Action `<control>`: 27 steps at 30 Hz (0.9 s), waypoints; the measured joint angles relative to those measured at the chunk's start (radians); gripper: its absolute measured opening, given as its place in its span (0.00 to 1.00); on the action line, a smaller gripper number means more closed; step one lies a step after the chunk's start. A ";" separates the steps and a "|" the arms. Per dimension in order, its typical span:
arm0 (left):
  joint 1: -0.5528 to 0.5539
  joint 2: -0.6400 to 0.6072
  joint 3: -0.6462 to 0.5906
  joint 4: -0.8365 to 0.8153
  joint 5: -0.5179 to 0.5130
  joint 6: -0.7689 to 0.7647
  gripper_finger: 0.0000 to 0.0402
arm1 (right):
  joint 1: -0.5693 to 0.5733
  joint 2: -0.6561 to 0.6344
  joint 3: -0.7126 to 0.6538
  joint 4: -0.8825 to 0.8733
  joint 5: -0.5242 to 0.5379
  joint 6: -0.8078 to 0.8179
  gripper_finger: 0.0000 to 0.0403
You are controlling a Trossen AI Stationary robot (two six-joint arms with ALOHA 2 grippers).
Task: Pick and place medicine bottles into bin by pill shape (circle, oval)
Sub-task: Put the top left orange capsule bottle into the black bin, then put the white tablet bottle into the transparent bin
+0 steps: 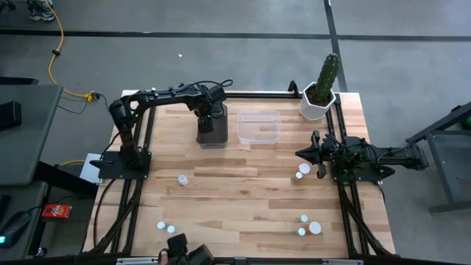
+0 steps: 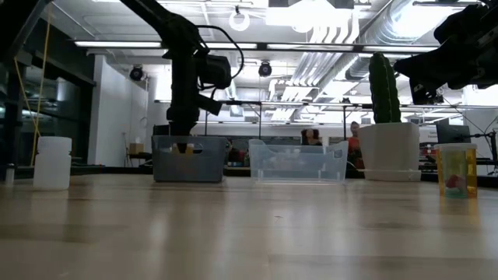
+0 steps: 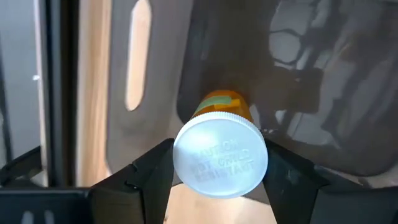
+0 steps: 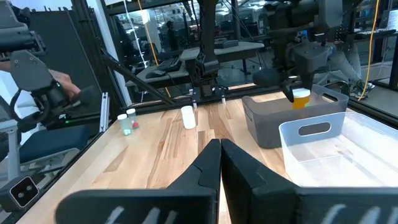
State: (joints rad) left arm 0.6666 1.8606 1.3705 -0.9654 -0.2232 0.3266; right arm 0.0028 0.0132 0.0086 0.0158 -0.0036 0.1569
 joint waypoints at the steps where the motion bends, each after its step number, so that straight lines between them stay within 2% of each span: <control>1: 0.000 0.000 0.000 0.000 -0.004 0.004 0.50 | 0.000 0.000 0.000 0.000 0.000 0.000 0.01; 12: 0.001 0.000 0.000 -0.001 -0.005 0.038 0.52 | 0.000 0.000 0.000 0.000 0.000 0.000 0.01; 23: 0.002 0.000 0.003 -0.022 0.003 -0.020 0.71 | 0.000 0.000 0.000 0.000 0.000 0.000 0.01; 27: -0.005 0.000 0.062 -0.080 0.041 -0.051 0.74 | 0.000 0.000 0.000 0.000 0.000 0.000 0.01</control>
State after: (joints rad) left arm 0.6617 1.8606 1.4328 -1.0452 -0.1819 0.2751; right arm 0.0028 0.0132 0.0086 0.0158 -0.0036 0.1570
